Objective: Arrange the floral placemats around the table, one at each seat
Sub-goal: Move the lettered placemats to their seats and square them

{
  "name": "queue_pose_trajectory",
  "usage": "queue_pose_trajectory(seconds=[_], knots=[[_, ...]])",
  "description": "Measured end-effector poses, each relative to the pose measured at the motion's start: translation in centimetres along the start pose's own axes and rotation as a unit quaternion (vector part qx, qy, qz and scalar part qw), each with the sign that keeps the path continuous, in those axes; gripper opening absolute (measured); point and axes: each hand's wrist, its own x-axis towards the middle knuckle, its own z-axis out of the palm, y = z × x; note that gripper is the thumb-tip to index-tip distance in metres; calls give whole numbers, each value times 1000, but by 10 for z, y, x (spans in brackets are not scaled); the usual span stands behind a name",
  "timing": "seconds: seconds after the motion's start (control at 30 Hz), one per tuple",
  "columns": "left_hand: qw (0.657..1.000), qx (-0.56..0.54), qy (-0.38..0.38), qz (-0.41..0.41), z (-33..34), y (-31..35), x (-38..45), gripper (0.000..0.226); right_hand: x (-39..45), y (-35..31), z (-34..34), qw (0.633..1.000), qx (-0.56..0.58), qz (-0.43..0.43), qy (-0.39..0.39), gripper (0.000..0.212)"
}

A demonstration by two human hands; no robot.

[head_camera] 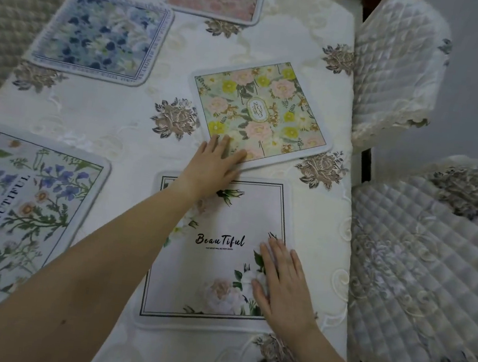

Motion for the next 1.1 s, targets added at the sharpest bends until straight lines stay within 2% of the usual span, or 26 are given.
queue_pose_trajectory(seconds=[0.13,0.4,0.5,0.63,0.7,0.8,0.97,1.1], knots=[[997,-73,31,-13,12,9,-49,56,1,-5,-11,1000,-13,10,-19,62],[992,-107,43,-44,44,45,-175,53,2,-17,-34,997,-29,14,-71,60],[987,-122,61,-86,45,49,-202,53,7,-20,-44,996,-3,61,-63,55],[957,-172,100,-212,39,48,-221,58,17,-28,-55,977,32,204,-61,57],[938,-213,101,-255,36,49,-222,61,22,-31,-59,973,68,215,-54,51],[890,-287,100,-340,33,51,-221,72,27,-31,-61,965,116,233,-39,46],[870,-317,118,-357,32,50,-218,73,24,-21,-65,936,212,281,16,46],[875,-315,103,-352,31,59,-215,69,15,-10,-68,929,239,282,24,46]])
